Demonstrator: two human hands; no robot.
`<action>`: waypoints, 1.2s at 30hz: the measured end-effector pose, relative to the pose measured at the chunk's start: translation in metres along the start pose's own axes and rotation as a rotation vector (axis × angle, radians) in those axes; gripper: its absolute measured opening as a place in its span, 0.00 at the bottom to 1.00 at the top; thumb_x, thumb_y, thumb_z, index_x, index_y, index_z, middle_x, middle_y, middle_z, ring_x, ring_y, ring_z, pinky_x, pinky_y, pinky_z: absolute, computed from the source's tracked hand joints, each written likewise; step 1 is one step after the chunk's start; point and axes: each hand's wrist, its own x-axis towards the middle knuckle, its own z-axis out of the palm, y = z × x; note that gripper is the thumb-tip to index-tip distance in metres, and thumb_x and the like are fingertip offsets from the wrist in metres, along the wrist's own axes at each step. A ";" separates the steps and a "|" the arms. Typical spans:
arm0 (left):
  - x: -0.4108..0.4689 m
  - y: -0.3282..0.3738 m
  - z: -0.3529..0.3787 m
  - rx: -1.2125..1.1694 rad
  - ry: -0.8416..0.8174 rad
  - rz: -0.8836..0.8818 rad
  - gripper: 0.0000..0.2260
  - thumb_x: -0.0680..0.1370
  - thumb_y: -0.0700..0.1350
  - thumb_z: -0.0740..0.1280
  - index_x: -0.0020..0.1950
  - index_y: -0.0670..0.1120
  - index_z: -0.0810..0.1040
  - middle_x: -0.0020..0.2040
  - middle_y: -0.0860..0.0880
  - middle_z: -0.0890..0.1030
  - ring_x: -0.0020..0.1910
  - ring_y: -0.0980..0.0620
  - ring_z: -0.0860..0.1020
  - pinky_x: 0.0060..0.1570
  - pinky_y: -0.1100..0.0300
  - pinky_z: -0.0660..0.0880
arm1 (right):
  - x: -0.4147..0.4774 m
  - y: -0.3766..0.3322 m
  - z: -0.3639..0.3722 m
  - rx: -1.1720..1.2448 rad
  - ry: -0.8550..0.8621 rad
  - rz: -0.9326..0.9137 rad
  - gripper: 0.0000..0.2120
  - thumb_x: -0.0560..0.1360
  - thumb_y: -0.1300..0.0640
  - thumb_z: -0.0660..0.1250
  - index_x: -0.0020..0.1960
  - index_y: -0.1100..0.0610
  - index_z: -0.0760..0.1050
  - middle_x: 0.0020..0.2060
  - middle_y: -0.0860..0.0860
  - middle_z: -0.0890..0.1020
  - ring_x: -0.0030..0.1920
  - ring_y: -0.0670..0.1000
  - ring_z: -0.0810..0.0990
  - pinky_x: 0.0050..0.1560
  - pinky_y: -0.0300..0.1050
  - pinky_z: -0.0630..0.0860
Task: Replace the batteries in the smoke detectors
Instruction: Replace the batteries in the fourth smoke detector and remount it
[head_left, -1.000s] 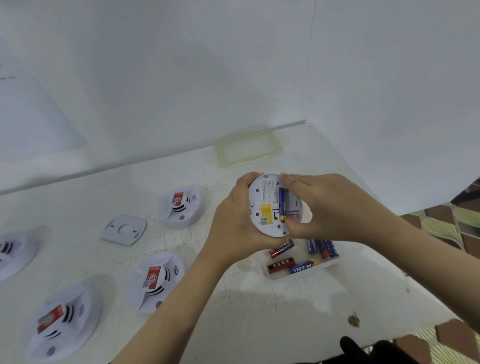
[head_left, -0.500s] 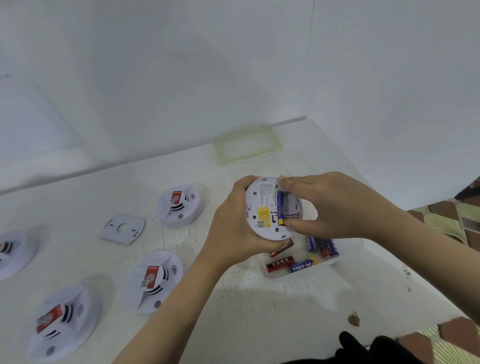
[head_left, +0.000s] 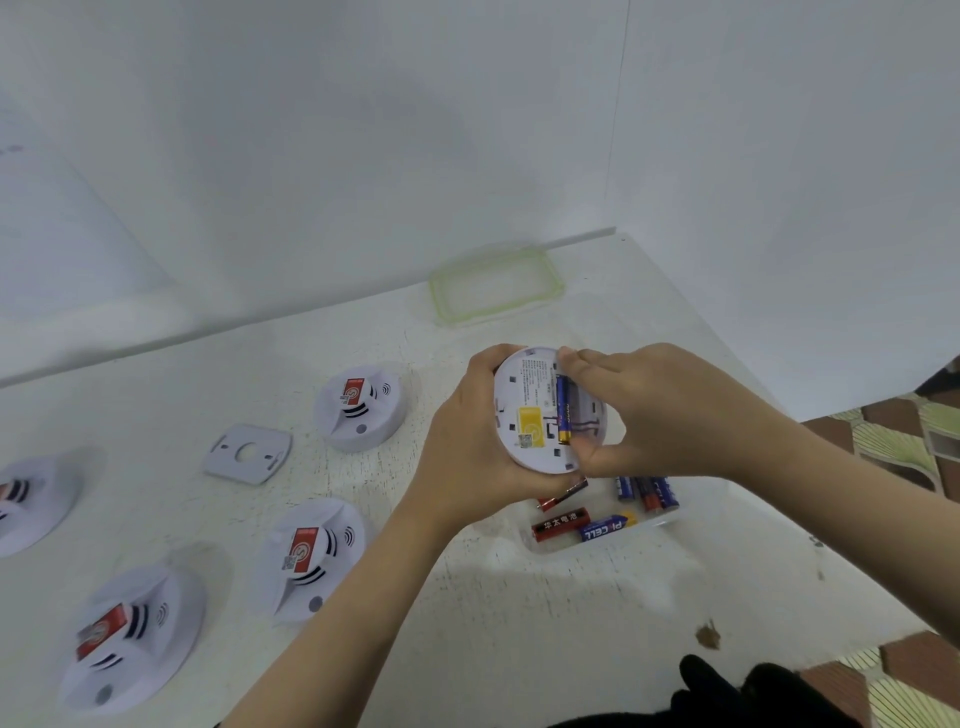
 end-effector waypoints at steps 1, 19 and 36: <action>0.000 -0.001 0.000 -0.006 -0.004 0.006 0.40 0.58 0.59 0.77 0.65 0.57 0.61 0.57 0.65 0.73 0.56 0.63 0.75 0.50 0.63 0.77 | 0.000 0.000 -0.001 0.005 -0.001 -0.001 0.34 0.67 0.41 0.59 0.60 0.68 0.76 0.42 0.55 0.85 0.23 0.47 0.67 0.24 0.36 0.64; -0.003 -0.001 0.005 -0.042 0.035 0.006 0.36 0.58 0.57 0.76 0.60 0.68 0.59 0.57 0.57 0.74 0.55 0.61 0.76 0.50 0.68 0.75 | 0.000 0.003 0.009 -0.063 0.027 -0.072 0.30 0.69 0.46 0.55 0.54 0.70 0.79 0.38 0.59 0.84 0.25 0.46 0.60 0.24 0.35 0.60; -0.009 -0.002 -0.002 -0.169 0.027 -0.045 0.39 0.57 0.53 0.80 0.62 0.59 0.62 0.56 0.63 0.75 0.56 0.57 0.78 0.51 0.58 0.79 | -0.008 0.004 0.007 0.319 0.065 0.088 0.30 0.67 0.39 0.67 0.62 0.58 0.77 0.53 0.52 0.83 0.56 0.49 0.81 0.49 0.41 0.79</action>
